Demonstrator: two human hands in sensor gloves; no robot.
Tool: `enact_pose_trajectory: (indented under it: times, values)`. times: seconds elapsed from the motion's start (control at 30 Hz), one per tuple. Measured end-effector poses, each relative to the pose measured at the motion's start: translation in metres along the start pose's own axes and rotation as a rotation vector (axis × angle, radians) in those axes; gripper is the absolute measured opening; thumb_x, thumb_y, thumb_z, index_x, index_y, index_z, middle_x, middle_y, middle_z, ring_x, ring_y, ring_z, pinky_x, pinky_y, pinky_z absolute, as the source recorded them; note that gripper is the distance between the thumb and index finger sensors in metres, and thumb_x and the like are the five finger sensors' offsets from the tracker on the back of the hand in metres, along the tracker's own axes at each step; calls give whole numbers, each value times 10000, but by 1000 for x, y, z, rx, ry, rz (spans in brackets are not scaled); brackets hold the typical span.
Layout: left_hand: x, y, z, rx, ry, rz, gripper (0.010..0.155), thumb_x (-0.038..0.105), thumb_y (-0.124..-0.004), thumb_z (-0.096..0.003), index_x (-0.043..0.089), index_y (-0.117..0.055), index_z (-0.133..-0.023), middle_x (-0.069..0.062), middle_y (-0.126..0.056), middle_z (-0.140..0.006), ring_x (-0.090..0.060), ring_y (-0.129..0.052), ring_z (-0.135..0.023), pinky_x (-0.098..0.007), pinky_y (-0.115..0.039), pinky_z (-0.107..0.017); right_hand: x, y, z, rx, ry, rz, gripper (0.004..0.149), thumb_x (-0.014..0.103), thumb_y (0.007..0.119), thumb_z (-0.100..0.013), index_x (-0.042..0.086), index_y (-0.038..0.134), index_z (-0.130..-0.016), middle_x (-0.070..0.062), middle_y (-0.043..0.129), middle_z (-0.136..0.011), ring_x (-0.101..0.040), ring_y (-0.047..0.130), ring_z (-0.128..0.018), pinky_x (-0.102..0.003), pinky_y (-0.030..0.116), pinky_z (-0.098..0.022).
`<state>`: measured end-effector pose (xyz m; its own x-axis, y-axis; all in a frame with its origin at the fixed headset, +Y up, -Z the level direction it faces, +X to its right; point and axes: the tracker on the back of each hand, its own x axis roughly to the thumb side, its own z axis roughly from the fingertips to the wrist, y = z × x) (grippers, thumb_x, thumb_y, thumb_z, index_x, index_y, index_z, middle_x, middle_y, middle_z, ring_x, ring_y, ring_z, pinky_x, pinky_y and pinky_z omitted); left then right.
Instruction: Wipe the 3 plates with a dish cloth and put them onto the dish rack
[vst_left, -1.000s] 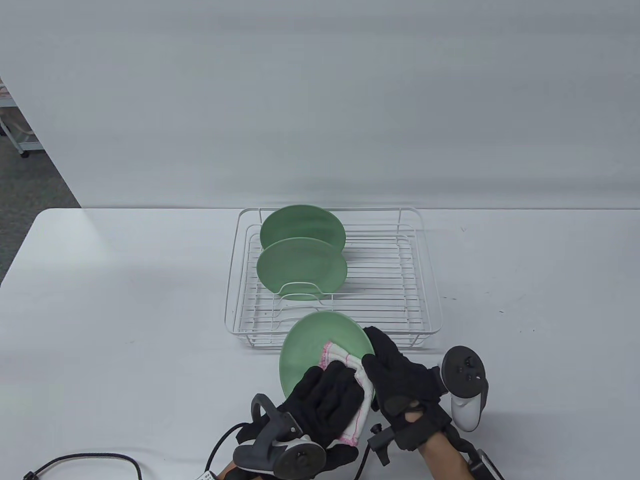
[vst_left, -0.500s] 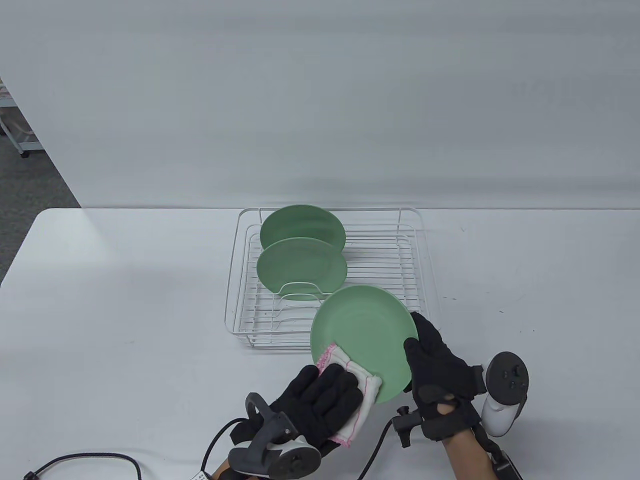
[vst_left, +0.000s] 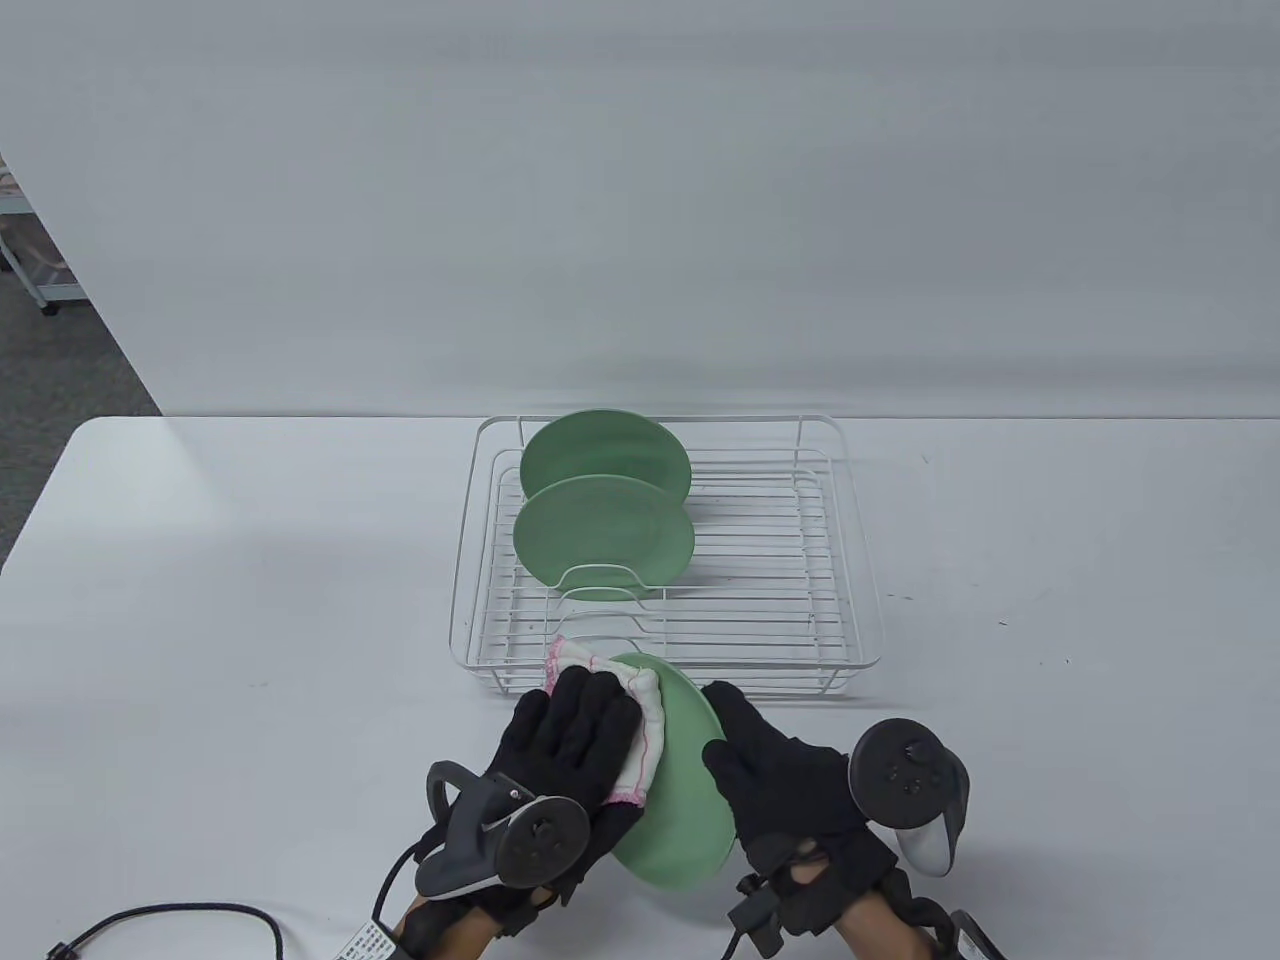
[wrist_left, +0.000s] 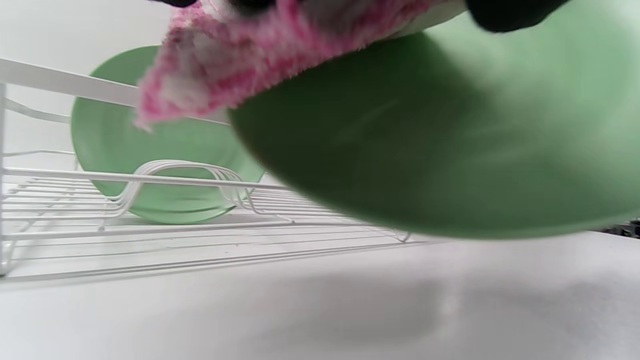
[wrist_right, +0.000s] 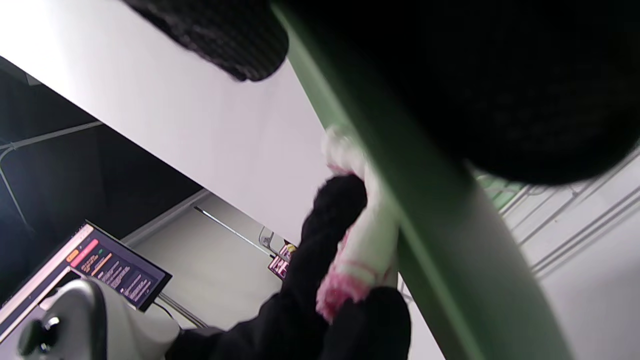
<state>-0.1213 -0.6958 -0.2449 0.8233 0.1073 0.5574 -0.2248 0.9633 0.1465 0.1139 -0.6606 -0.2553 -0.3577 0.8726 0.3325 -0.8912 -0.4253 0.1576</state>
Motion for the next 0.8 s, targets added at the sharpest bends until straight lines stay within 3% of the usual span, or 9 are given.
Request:
enact_pose_trajectory:
  times: [0.03,0.23,0.33,0.47,0.63,0.8]
  values:
    - [3,-1,0,-8,-16,6,876,712,-582,-418,269,-257,-1100,-57,-255,-1156,-344,-287,-1100,-628,-435,-754,-1,3,-1,11,10,-3,645,355,758,-422,-12,657,-942,-337,897,-670,-358,1011,-176,-468,876,-70]
    - [25,-5,0,-30,-163,63,949,770,-519,-381,255,-143,-1083,-80,-145,-1141,-359,-212,-1098,-645,-402,-753,-12,5,-5,39,64,-82,660,400,738,-419,6,670,-945,-322,904,-680,-361,1013,-190,-469,877,-85]
    - [40,-3,2,-60,-274,8,984,812,-504,-367,253,-124,-1082,-81,-125,-1147,-364,-196,-1101,-650,-406,-753,-24,0,-8,71,89,-192,665,414,717,-421,43,654,-969,-309,890,-716,-370,1003,-221,-473,872,-107]
    - [53,-1,4,-51,-327,-16,1024,824,-577,-363,246,-137,-1084,-89,-157,-1163,-368,-213,-1106,-655,-405,-752,-34,-7,-8,71,139,-326,675,410,694,-432,37,604,-988,-312,869,-738,-376,1002,-240,-475,872,-125]
    - [64,3,8,30,-356,-41,965,641,-780,-408,266,-199,-1083,-46,-272,-1172,-323,-313,-1116,-641,-436,-755,-37,-25,-8,-34,170,-364,712,359,791,-413,20,552,-992,-280,874,-746,-386,1013,-256,-486,883,-141]
    - [69,15,15,176,-366,-107,731,478,-784,-446,270,-459,-1066,-36,-593,-1126,-305,-633,-1075,-636,-619,-713,-43,-47,-5,-156,185,-391,680,312,798,-410,21,572,-982,-256,889,-732,-378,1020,-244,-488,885,-135]
